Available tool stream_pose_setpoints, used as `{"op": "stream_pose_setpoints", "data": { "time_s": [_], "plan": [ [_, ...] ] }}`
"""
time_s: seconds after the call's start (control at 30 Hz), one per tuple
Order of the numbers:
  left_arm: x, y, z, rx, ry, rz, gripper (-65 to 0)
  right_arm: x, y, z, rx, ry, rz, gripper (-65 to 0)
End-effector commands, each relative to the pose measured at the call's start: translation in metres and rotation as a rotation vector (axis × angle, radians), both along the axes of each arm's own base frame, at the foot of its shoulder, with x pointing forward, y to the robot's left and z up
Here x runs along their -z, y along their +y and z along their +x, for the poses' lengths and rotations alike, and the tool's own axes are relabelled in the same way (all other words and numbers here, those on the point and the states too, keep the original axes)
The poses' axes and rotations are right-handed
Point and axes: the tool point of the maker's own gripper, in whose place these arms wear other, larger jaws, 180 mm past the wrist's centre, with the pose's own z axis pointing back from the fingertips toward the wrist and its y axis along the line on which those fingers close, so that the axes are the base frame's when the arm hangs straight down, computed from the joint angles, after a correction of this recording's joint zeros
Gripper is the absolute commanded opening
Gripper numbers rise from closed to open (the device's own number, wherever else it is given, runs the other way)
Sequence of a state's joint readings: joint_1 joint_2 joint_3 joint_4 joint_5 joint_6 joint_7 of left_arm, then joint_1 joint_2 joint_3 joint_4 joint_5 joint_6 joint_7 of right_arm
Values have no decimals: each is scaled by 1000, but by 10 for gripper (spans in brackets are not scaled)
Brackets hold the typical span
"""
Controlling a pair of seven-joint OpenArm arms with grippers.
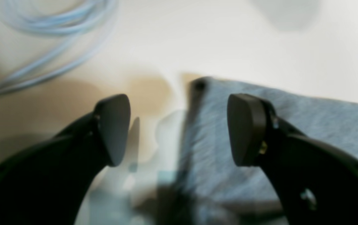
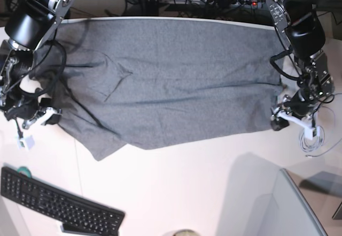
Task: Layout the t-shirt on the table in an organized manner, then fold the t-shirt properly
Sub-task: 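Pull the shirt edges apart with both grippers to stretch it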
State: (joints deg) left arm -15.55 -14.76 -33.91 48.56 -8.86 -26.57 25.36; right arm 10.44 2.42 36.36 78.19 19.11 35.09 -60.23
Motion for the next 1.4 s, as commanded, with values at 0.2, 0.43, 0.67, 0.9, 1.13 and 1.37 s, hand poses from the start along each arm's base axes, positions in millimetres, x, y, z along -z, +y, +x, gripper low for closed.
{"op": "stream_pose_setpoints", "data": {
  "time_s": [0.2, 0.43, 0.67, 0.9, 1.13, 1.37],
  "plan": [
    [9, -3, 14, -38, -54, -50, -186, -15, -6, 14, 2, -58, -10, -648],
    [20, -9, 17, -72, -76, -92, -186, -16, -7, 14, 3, -58, -13, -648],
    [28, -20, 25, -87, -65, -146, -280, -15, -7, 13, 3, -57, -14, -648],
    [11, -16, 40, -102, -145, -132, -650, -19, -8, 17, 2, -68, -17, -648],
    [-31, -12, 76, -61, -201, -110, -650, -27, -18, 40, 38, -151, -3, -650],
    [-77, -36, 105, 110, -225, 19, -650, -18, -17, 70, -36, -183, -16, -650]
  ]
}}
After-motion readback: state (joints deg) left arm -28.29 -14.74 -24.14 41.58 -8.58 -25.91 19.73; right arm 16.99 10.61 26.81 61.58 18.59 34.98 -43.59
